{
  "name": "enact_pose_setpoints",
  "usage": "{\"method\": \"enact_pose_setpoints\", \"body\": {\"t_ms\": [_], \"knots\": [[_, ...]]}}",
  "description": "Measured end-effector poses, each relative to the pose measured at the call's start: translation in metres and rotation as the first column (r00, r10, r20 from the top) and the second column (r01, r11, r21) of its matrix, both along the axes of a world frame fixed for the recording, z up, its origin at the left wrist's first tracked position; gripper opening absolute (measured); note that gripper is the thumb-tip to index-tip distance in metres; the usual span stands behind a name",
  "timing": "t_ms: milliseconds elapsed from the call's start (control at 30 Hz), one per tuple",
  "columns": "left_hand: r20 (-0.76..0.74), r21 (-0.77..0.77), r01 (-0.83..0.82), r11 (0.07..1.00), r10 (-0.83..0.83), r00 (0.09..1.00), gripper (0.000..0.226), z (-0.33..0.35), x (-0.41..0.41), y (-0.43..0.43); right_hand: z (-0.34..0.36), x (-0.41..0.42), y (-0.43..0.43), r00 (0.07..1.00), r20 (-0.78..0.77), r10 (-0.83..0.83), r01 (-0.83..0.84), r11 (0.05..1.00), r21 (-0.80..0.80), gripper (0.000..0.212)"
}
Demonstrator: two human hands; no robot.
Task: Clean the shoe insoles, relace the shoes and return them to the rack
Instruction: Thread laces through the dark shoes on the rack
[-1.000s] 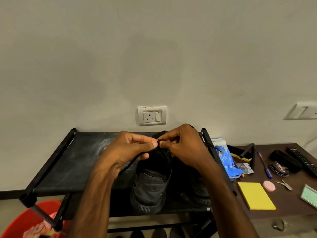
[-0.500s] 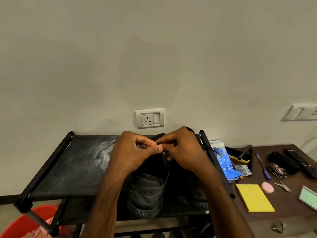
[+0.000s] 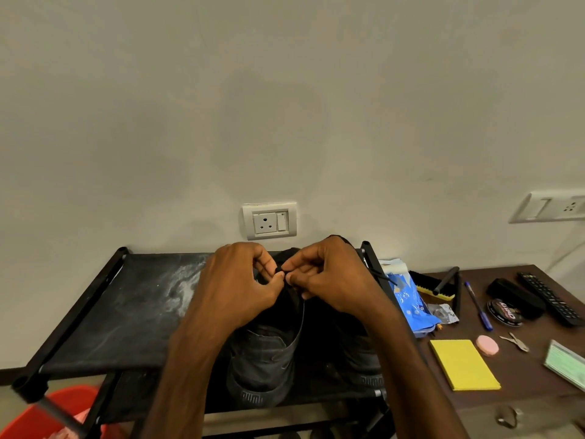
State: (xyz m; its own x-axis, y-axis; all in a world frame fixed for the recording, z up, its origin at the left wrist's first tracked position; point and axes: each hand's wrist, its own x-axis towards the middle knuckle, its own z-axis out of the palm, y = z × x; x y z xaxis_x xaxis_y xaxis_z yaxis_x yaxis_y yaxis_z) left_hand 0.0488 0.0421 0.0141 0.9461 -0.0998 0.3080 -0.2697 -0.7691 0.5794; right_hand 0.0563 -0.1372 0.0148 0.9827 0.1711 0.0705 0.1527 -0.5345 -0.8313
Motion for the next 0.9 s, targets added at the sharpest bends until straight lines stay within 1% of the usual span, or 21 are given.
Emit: {"method": "enact_pose_setpoints", "body": {"t_ms": [100, 267, 567, 633, 733, 900], "knots": [[0.046, 0.011, -0.043, 0.999, 0.043, 0.998, 0.019, 0.002, -0.003, -0.004, 0.000, 0.000, 0.002, 1.000, 0.002, -0.003, 0.003, 1.000, 0.002, 0.012], [0.061, 0.020, -0.119, 0.993, 0.118, 0.991, 0.021, -0.002, -0.002, -0.007, 0.001, 0.000, 0.003, 1.000, 0.010, 0.001, 0.000, 1.000, -0.016, 0.012], [0.062, 0.015, -0.110, 0.994, 0.109, 0.992, 0.023, -0.006, 0.001, -0.010, 0.001, 0.002, 0.000, 1.000, -0.027, 0.016, -0.015, 0.999, 0.044, 0.009], [0.047, 0.027, -0.092, 0.995, 0.091, 0.995, 0.023, -0.002, 0.000, -0.007, 0.002, 0.001, 0.000, 0.998, -0.054, 0.019, -0.015, 0.997, 0.072, 0.012], [-0.025, 0.035, -0.024, 0.999, 0.025, 0.999, 0.019, 0.003, 0.000, 0.001, 0.000, 0.001, 0.000, 0.997, -0.080, 0.006, 0.004, 0.992, 0.123, 0.017], [-0.073, -0.065, 0.057, 0.996, -0.062, 0.995, 0.014, 0.004, 0.001, 0.011, -0.005, 0.001, 0.003, 0.997, -0.067, -0.047, 0.055, 0.989, 0.137, 0.014]]}}
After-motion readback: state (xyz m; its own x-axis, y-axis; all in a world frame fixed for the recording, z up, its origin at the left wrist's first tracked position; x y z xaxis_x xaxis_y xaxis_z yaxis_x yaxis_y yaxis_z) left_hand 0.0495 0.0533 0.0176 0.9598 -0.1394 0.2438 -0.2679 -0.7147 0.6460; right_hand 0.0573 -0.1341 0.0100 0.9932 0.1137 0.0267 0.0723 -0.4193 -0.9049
